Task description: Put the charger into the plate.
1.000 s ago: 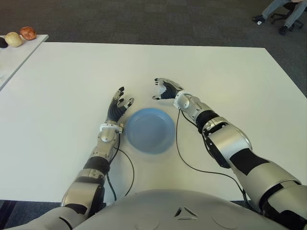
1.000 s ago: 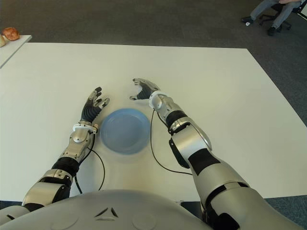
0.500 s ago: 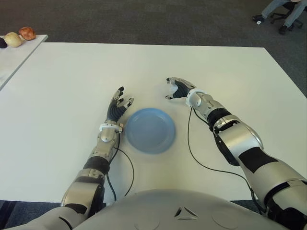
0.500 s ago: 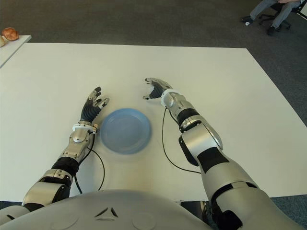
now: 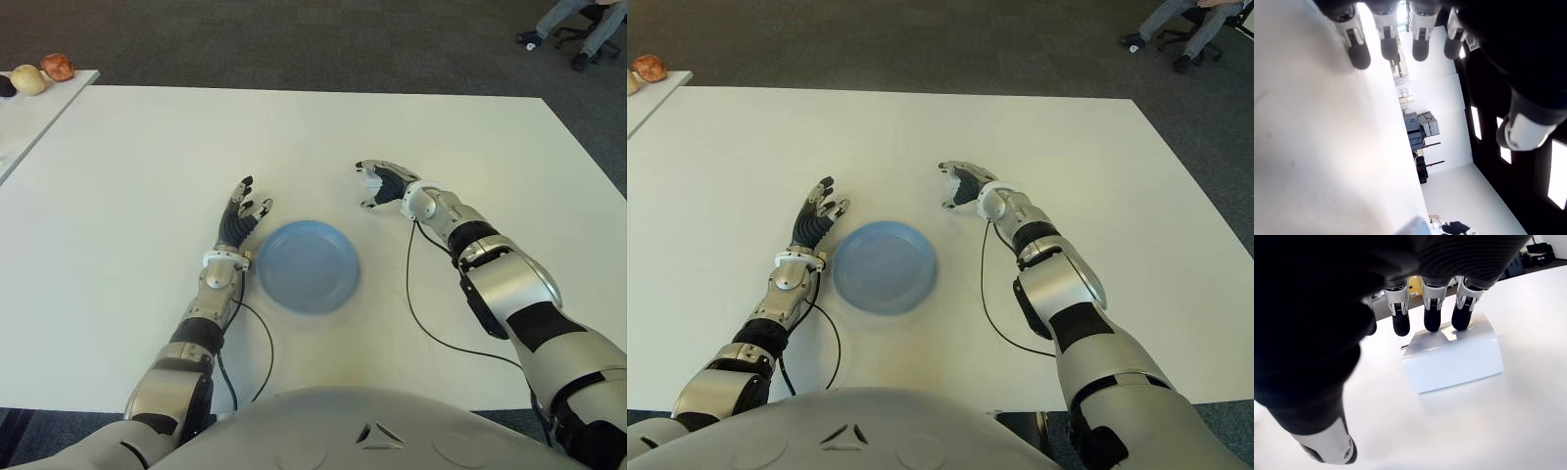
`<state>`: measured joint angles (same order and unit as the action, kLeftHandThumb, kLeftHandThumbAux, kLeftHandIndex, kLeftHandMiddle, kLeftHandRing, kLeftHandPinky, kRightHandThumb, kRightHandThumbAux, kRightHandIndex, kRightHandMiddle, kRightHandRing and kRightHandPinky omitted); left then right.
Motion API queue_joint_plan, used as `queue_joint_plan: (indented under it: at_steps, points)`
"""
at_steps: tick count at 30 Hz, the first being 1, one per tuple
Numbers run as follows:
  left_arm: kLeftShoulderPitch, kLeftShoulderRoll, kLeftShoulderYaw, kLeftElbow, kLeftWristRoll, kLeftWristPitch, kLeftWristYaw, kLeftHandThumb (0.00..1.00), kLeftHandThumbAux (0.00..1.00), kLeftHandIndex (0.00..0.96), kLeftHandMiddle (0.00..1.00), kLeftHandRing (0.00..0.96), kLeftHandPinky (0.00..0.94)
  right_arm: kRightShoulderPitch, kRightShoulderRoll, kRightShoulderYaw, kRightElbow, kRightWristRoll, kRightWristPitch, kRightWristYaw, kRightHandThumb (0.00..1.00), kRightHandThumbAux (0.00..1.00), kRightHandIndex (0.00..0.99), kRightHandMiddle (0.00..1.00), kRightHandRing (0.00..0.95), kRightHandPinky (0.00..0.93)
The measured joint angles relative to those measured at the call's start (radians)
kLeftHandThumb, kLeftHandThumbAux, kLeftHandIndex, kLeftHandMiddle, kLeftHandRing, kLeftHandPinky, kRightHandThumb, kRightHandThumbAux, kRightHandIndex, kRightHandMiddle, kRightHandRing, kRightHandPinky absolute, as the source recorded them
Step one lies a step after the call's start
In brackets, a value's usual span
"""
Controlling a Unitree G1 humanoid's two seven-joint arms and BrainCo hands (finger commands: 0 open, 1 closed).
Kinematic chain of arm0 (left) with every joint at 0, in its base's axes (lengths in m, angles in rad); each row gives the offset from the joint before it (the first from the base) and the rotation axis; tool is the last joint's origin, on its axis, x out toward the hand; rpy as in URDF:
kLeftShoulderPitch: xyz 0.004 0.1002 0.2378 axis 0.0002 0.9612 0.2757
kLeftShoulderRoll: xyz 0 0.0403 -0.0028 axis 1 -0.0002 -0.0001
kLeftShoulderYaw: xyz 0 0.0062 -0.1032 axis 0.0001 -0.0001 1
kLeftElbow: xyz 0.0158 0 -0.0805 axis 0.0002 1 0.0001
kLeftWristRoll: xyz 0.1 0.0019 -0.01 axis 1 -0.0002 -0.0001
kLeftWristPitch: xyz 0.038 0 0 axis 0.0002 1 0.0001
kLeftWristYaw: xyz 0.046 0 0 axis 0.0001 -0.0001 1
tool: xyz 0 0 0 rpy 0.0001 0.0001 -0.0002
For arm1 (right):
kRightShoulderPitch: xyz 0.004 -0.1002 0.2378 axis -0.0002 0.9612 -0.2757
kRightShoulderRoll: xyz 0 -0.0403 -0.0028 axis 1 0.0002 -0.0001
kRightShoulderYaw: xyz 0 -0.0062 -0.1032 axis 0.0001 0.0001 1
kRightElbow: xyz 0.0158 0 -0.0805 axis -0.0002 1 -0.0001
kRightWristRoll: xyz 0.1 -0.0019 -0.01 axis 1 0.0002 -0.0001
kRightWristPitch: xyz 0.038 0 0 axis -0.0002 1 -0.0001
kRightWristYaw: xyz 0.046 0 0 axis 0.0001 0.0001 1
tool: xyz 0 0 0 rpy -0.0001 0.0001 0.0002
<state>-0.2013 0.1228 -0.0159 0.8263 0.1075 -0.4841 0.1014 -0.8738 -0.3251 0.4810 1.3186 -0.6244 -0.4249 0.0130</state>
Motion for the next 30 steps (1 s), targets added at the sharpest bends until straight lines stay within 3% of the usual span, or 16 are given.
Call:
queue_joint_plan:
  at_steps: [8,16,22,30]
  points:
    - [-0.015,0.002,0.007,0.02,-0.01,0.0,0.0,0.0,0.568,0.036,0.073,0.055,0.022,0.011,-0.069,0.011,-0.024,0.0,-0.076,0.023,0.0,0.858,0.0,0.053,0.071,0.124]
    - [-0.029,0.002,0.016,0.041,-0.024,0.0,-0.001,0.0,0.567,0.036,0.073,0.056,0.033,0.057,-0.139,0.001,-0.089,0.028,-0.16,0.111,0.044,0.897,0.0,0.069,0.093,0.143]
    - [-0.037,0.004,0.02,0.054,-0.031,-0.001,-0.006,0.0,0.565,0.036,0.07,0.053,0.019,0.124,-0.191,-0.043,-0.214,0.125,-0.198,0.282,0.106,0.903,0.0,0.07,0.1,0.158]
    - [-0.055,0.005,0.029,0.079,-0.031,-0.003,-0.007,0.0,0.569,0.038,0.065,0.048,0.018,0.278,-0.273,-0.09,-0.525,0.244,-0.165,0.51,0.102,0.898,0.0,0.064,0.105,0.16]
